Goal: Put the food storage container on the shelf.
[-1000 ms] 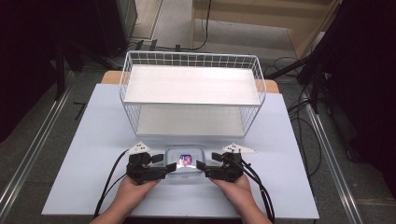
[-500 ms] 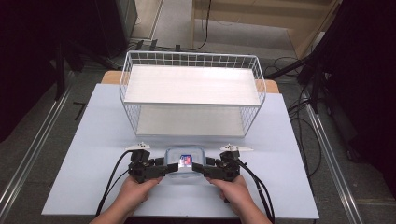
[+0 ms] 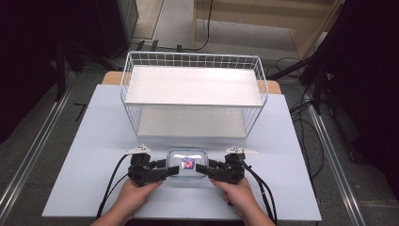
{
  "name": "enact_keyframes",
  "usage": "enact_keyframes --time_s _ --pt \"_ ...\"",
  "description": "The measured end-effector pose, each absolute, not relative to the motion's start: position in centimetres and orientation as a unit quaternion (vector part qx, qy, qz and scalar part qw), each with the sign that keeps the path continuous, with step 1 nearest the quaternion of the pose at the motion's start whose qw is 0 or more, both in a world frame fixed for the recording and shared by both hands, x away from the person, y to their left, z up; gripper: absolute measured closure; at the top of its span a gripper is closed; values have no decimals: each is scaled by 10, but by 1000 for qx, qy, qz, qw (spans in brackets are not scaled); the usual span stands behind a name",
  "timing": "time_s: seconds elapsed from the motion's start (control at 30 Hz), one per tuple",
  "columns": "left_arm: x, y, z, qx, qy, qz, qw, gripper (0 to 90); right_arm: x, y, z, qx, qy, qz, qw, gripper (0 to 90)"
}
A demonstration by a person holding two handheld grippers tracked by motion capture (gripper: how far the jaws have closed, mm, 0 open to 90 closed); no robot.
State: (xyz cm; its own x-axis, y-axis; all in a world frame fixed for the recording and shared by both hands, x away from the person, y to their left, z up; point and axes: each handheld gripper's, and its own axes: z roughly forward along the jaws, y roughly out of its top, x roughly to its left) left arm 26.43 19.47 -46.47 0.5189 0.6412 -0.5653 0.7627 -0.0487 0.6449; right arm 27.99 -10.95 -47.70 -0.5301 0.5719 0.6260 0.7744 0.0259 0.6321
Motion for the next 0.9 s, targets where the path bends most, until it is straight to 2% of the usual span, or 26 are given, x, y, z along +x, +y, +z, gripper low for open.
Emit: enact_keyframes --time_s 0.3,0.5,0.63,0.9 --pt "251 196 -457 740 461 -38 488 450 264 -115 -474 -474 -699 -528 88 493" --pt "239 193 -455 753 443 -6 487 458 253 -115 -472 -467 -702 -533 68 506" --pt "233 195 -454 756 434 3 490 496 247 -115 -469 -455 -713 -531 57 519" --pt "229 188 -454 764 419 30 490 496 242 -118 -467 -445 -720 -531 37 519"
